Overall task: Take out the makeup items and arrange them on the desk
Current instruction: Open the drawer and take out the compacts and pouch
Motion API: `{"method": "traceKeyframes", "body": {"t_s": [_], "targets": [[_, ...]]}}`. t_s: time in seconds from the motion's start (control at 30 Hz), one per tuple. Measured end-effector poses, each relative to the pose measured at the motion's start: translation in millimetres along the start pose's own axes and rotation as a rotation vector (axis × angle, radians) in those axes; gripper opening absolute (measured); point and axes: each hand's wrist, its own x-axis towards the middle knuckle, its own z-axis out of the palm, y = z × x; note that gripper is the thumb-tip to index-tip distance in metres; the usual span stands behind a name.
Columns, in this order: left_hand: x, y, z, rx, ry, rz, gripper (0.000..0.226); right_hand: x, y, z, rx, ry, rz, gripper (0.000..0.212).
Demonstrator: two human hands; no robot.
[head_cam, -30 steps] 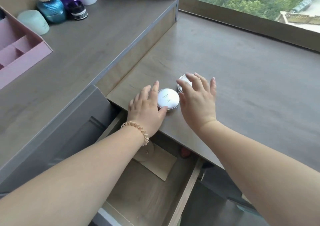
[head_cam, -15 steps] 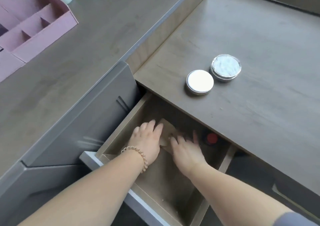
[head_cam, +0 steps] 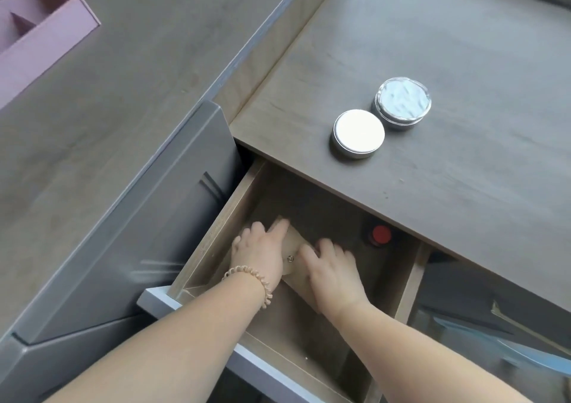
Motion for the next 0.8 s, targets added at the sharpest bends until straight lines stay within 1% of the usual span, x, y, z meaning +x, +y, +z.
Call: {"method": "traceKeyframes", "body": {"t_s": [0.1,0.13,0.2,0.27,0.3,0.37,0.43,0.47,0.53,0.63,0.67,0.7,0.73,0.8], "targets": [[-8.9,-10.0,-27.6,-0.051,0.079,0.134,0.062,-8.6,-3.1,-21.7,0.151,0.031,-0.064,0.061],[-11.7,-14.0,-37.8,-0.077,0.125,0.191,0.061,-11.4,-1.8,-28.9,0.198,0.089,-0.091,0.06],[-16.8,-20.2,-59.1,-0.135,0.266,0.33,0.056,-18.7,1.5,-50.7,0.267,0.249,-0.165,0.052],[-18.9,-18.5,-82.3,-0.188,0.443,0.461,0.054,-26.2,3.0,-87.0,0.284,0.42,-0.225,0.035],[-18.1,-13.9,-95.0,-0.191,0.518,0.509,0.056,-28.8,5.3,-104.5,0.294,0.509,-0.244,0.029],[-12.3,1.2,-121.1,-0.182,0.624,0.544,0.064,-27.9,15.2,-132.8,0.289,0.672,-0.244,0.025],[-2.6,17.8,-140.3,-0.148,0.651,0.484,0.074,-20.9,30.0,-153.5,0.322,0.776,-0.122,0.026],[2.0,26.0,-148.0,-0.116,0.627,0.435,0.079,-15.1,38.3,-161.7,0.378,0.8,-0.031,0.026],[7.3,41.6,-160.3,-0.018,0.534,0.364,0.083,-3.8,53.8,-175.4,0.528,0.824,0.187,0.03],[11.3,58.7,-160.5,0.119,0.367,0.33,0.075,7.0,74.7,-185.2,0.672,0.833,0.585,0.034],[11.5,61.7,-158.5,0.141,0.328,0.328,0.073,9.8,79.5,-184.4,0.681,0.804,0.693,0.035],[11.2,64.0,-156.8,0.155,0.295,0.324,0.071,12.1,83.0,-181.9,0.682,0.74,0.777,0.038],[10.3,65.5,-155.7,0.159,0.269,0.321,0.07,14.0,84.4,-179.4,0.681,0.648,0.831,0.042],[9.4,64.0,-154.6,0.164,0.22,0.304,0.07,17.7,81.9,-175.2,0.641,0.43,0.865,0.055]]}}
